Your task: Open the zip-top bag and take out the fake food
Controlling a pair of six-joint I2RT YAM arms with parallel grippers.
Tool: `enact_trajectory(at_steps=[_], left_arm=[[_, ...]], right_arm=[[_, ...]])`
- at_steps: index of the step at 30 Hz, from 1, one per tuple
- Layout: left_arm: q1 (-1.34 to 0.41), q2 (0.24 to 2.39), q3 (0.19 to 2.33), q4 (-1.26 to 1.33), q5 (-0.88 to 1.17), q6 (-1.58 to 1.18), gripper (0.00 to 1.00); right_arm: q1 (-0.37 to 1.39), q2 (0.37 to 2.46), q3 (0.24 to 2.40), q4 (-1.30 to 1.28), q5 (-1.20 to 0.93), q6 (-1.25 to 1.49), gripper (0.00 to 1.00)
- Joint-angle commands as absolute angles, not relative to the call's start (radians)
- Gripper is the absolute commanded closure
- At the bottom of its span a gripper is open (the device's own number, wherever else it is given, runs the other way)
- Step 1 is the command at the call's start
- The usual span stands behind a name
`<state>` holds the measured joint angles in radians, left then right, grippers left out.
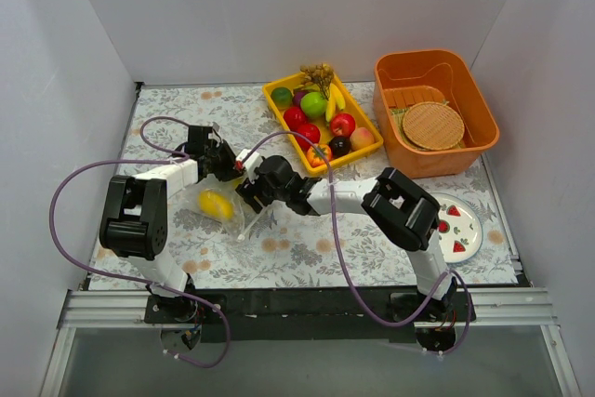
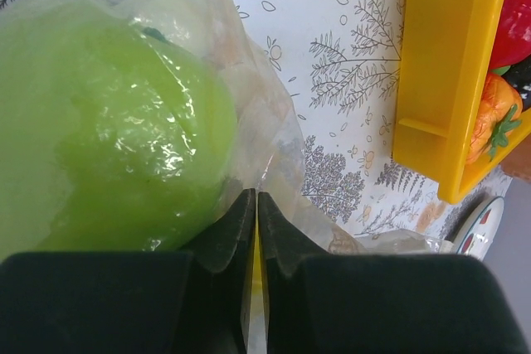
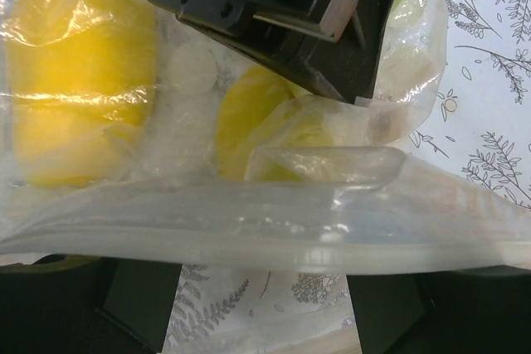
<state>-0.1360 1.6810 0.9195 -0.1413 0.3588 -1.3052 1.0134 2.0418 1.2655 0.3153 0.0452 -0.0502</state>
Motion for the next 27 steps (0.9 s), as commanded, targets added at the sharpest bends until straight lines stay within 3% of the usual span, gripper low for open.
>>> enact_trajectory(at_steps=[1, 3, 6, 9, 10, 27], left_arm=[[-0.14, 1.689, 0.893, -0.158, 0.368, -1.29, 0.96], [-0.14, 1.677, 0.888, -0.163, 0.356, -1.29, 0.96], [-0.138, 1.672, 0.888, -0.175, 0.328, -1.29, 0.96], [-0.135, 1.655, 0.876, -0.181, 0.302, -1.299, 0.96], [-0.13, 1.643, 0.87, -0.183, 0.289, -1.299, 0.96], [-0.074, 1.559, 0.833, -0.172, 0.19, -1.341, 0.99]], right_arm=[[1.02, 2.086, 1.33, 0.325, 0.08, -0.078, 0.24], [1.022, 2.092, 1.338, 0.318, 0.083, -0.083, 0.25], [1.023, 2.076, 1.327, 0.322, 0.095, -0.083, 0.35], [1.029, 2.048, 1.316, 0.319, 0.112, -0.081, 0.5], [1.032, 2.039, 1.312, 0.316, 0.12, -0.081, 0.61], [1.037, 1.793, 1.279, 0.002, 0.015, 0.089, 0.7]])
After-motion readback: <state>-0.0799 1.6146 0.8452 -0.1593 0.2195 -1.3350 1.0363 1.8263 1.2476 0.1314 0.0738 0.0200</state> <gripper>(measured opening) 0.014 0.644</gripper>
